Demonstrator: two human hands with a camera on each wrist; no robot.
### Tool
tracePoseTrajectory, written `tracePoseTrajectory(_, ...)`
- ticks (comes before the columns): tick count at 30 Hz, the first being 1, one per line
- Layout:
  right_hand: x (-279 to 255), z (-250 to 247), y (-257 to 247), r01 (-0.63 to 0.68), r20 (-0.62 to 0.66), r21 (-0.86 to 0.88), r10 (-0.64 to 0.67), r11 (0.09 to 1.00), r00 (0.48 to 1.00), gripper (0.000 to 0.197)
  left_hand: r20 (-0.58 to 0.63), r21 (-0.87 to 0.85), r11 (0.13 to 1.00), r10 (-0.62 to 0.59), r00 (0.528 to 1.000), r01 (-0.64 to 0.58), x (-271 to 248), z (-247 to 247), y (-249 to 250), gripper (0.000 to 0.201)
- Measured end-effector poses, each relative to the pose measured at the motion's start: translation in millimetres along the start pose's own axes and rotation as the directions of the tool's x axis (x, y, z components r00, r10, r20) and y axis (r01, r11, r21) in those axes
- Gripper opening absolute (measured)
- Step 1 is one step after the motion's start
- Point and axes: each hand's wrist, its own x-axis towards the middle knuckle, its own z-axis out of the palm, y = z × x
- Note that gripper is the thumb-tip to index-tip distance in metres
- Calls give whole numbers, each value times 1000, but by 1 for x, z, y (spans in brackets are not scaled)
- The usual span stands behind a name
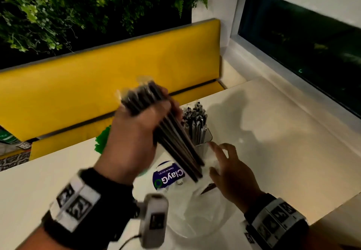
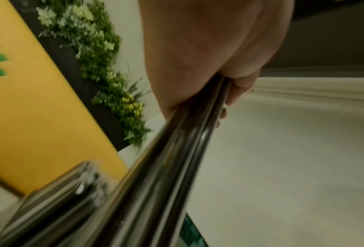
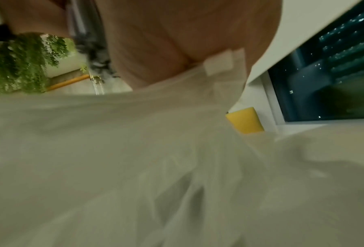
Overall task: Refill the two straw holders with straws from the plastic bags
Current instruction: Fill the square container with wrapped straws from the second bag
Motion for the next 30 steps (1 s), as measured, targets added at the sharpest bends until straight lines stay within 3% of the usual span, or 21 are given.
tracePoseTrajectory(2, 13, -3, -5, -33, -42, -30, 31, 999, 999, 63, -118, -63, 998, 5, 993, -13, 27, -1, 4, 14)
tracePoseTrajectory(6, 37, -2, -10, -49, -94, -53, 44, 997, 995, 29, -286, -4, 999, -34, 958, 34, 60, 10, -23, 12)
tracePoseTrajectory(11, 47, 5, -6, 8, -154, -11, -9, 1000, 988, 19, -406, 51, 999, 30, 913, -10, 81, 18, -48, 15)
tracePoseTrajectory(16, 52, 0, -6, -3, -100, -39, -1, 999, 995, 32, -343, 228, 966, 200, 918, -124, 83, 18, -64, 13)
tracePoseTrajectory(20, 56, -2, -6, -9, -73, -45, 6, 999, 997, 22, -248, 352, 920, 271, 930, -174, 83, 17, -78, 13)
tracePoseTrajectory(23, 60, -4, -7, -18, -55, -57, 15, 998, 998, 22, -127, 542, 837, 170, 977, -76, 72, 9, -108, 21)
tracePoseTrajectory(26, 59, -8, -9, -36, -35, -34, 34, 999, 999, 21, 19, 791, 608, 96, 995, -74, 58, -8, -136, 54)
tracePoseTrajectory(30, 59, -13, -12, -47, -19, -15, 47, 999, 999, 20, 82, 703, 711, -50, 995, -22, 56, -20, -122, 76)
